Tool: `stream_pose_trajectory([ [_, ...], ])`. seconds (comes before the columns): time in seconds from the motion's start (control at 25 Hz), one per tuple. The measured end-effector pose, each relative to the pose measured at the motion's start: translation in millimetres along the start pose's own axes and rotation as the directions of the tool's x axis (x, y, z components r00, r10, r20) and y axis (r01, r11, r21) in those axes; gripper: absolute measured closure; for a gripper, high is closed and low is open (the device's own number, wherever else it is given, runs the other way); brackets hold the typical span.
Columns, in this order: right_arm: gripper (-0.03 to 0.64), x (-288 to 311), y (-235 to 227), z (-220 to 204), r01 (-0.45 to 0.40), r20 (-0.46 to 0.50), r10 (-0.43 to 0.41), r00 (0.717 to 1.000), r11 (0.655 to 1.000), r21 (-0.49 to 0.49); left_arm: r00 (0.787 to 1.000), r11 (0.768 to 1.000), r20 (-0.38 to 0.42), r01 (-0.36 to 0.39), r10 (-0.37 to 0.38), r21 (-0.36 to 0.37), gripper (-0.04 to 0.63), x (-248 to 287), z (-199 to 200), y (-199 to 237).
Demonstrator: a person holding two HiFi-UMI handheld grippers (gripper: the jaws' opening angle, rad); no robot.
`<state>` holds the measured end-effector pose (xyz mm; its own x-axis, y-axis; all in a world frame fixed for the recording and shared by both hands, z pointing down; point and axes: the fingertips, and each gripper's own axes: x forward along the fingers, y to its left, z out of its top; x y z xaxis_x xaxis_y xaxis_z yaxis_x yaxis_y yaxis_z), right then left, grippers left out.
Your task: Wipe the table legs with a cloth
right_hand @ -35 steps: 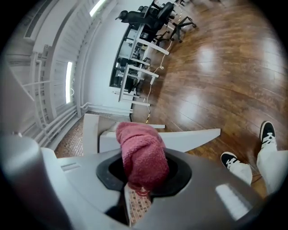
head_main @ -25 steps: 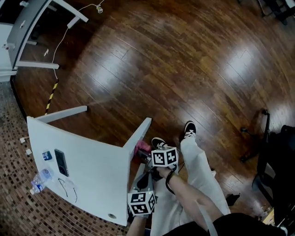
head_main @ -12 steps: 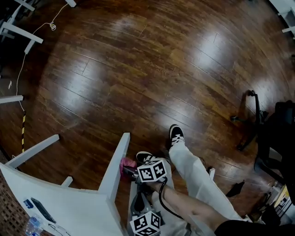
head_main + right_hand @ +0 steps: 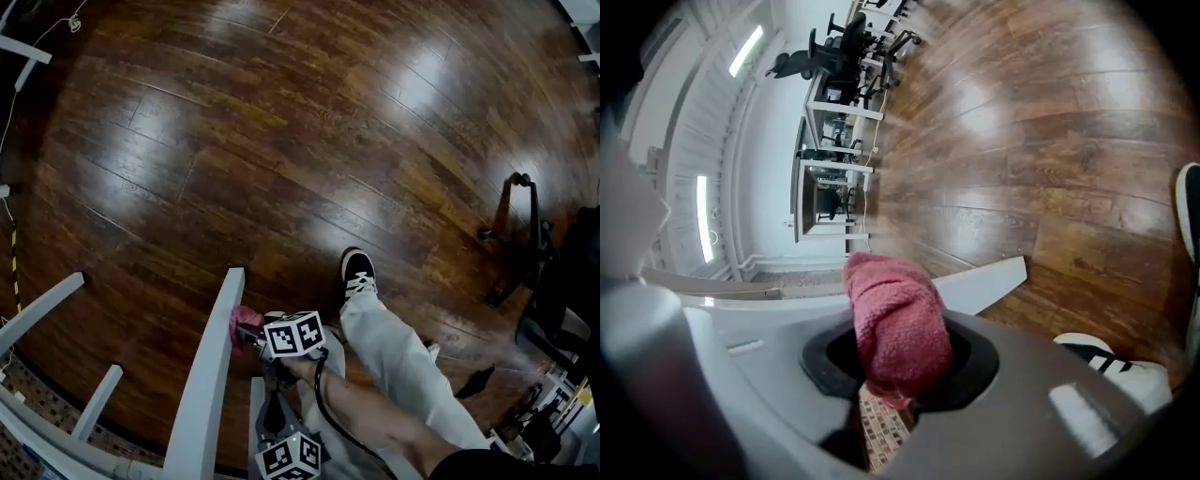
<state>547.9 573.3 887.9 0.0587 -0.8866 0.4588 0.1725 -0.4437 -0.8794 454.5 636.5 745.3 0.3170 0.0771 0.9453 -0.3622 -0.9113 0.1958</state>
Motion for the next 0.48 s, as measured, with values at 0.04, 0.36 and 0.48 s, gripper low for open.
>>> stream_pose_trajectory([
  [0.04,0.526,6.7,-14.3,2.3,0.003,0.0,-0.003,1.0,1.0,0.007,1.0,1.0,-0.007,0.007,-0.007,0.005,0.598,9.5,0.2,0.6],
  [0.36,0.526,58.6,-124.3,14.8,0.058,-0.016,-0.057,0.998,0.994,0.089,1.0,0.996,-0.024,-0.007,0.009,0.087,0.598,81.8,24.3,9.6],
  [0.48,0.526,74.7,-162.3,20.2,0.087,-0.018,-0.086,0.996,0.989,0.118,0.999,0.995,-0.028,-0.041,0.044,0.096,0.598,95.9,34.4,11.2],
])
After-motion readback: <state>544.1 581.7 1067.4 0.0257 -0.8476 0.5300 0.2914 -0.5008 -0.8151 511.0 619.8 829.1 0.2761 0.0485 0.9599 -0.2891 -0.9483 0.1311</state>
